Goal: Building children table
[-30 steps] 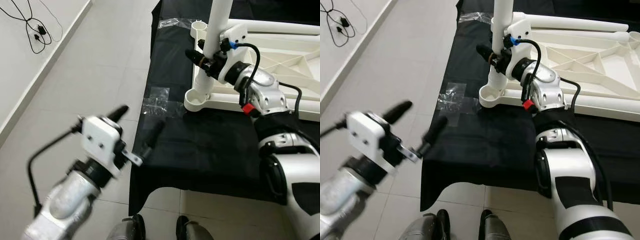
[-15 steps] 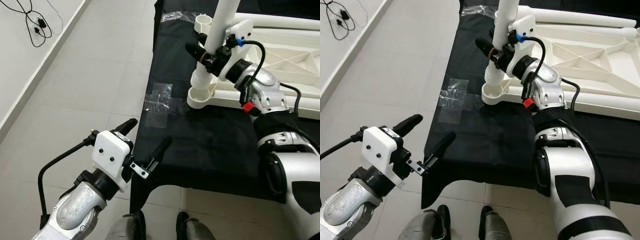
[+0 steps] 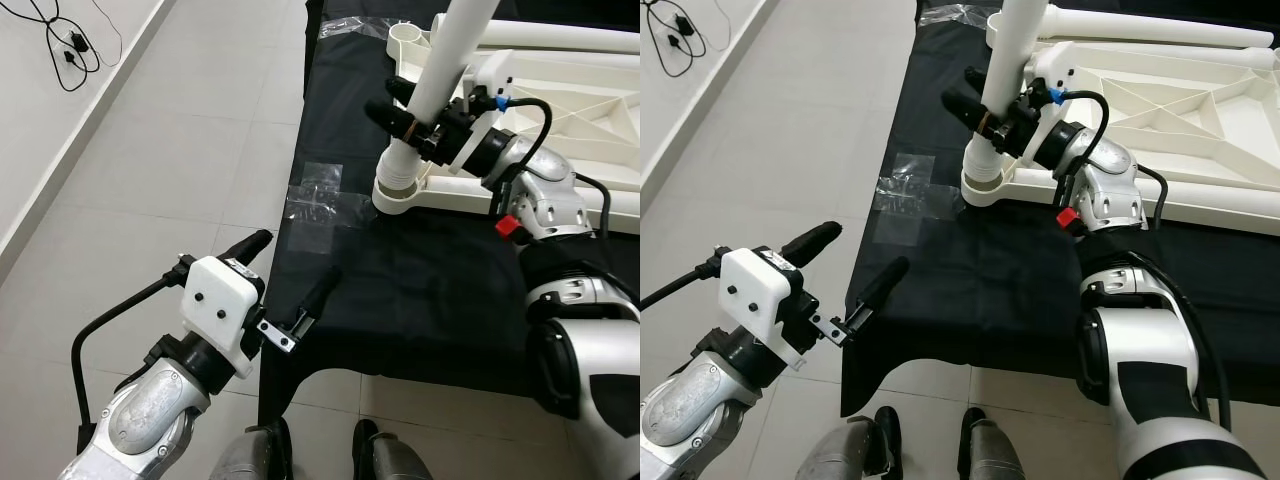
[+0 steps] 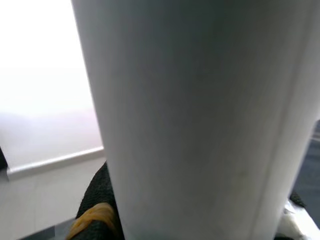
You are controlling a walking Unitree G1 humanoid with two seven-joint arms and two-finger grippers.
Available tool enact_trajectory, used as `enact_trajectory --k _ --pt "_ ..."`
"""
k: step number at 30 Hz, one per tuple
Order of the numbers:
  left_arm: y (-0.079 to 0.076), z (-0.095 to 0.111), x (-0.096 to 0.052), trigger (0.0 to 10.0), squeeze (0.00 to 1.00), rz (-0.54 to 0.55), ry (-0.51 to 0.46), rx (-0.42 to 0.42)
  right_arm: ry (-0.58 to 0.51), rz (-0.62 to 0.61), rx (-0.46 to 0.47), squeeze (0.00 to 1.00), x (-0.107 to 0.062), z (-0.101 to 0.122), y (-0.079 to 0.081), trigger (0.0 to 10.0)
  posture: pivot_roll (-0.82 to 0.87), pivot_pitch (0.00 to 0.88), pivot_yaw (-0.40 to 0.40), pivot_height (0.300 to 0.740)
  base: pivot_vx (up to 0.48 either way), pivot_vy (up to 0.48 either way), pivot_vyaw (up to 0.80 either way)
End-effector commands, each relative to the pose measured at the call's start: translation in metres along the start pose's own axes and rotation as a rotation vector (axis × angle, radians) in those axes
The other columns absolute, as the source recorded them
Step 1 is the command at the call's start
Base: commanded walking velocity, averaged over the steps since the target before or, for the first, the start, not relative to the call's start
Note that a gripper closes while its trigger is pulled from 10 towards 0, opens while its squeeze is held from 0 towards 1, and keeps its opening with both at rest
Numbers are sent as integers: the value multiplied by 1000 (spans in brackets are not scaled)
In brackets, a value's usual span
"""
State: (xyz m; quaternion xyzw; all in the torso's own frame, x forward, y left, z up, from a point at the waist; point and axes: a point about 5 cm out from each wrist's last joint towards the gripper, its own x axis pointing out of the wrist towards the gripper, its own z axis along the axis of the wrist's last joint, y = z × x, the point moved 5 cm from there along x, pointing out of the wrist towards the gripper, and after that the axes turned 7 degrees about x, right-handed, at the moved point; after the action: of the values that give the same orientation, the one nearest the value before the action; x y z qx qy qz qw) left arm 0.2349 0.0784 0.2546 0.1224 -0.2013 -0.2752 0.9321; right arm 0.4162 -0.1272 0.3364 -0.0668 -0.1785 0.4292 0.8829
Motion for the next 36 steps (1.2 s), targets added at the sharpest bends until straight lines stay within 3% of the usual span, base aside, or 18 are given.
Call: enact_trajectory --k 1,5,10,15,16,27,36 --pt "-3 1 -2 10000 0 -12 2 8 70 35 -2 0 4 -15 6 10000 115 398 -11 740 0 0 0" --pt "-3 1 -2 10000 0 -14 1 12 65 70 13 0 7 -12 9 10000 111 398 -14 740 0 0 0" --pt "-3 1 -1 10000 0 -12 -3 11 40 222 78 0 9 -1 20 10000 119 399 -15 740 0 0 0" --pt "-2 2 -1 10000 0 -13 -4 14 39 270 115 0 4 3 18 10000 125 399 -18 740 0 0 0" --pt "-2 2 -2 10000 0 -11 -1 18 43 285 103 0 -4 12 11 10000 134 401 -17 740 0 0 0" --pt "-3 4 -1 10000 0 -15 -5 14 64 188 9 0 -6 20 -4 10000 138 402 -9 740 0 0 0" --pt "-3 6 -2 10000 0 -16 -5 17 72 349 55 0 -6 13 15 10000 151 411 -7 740 0 0 0"
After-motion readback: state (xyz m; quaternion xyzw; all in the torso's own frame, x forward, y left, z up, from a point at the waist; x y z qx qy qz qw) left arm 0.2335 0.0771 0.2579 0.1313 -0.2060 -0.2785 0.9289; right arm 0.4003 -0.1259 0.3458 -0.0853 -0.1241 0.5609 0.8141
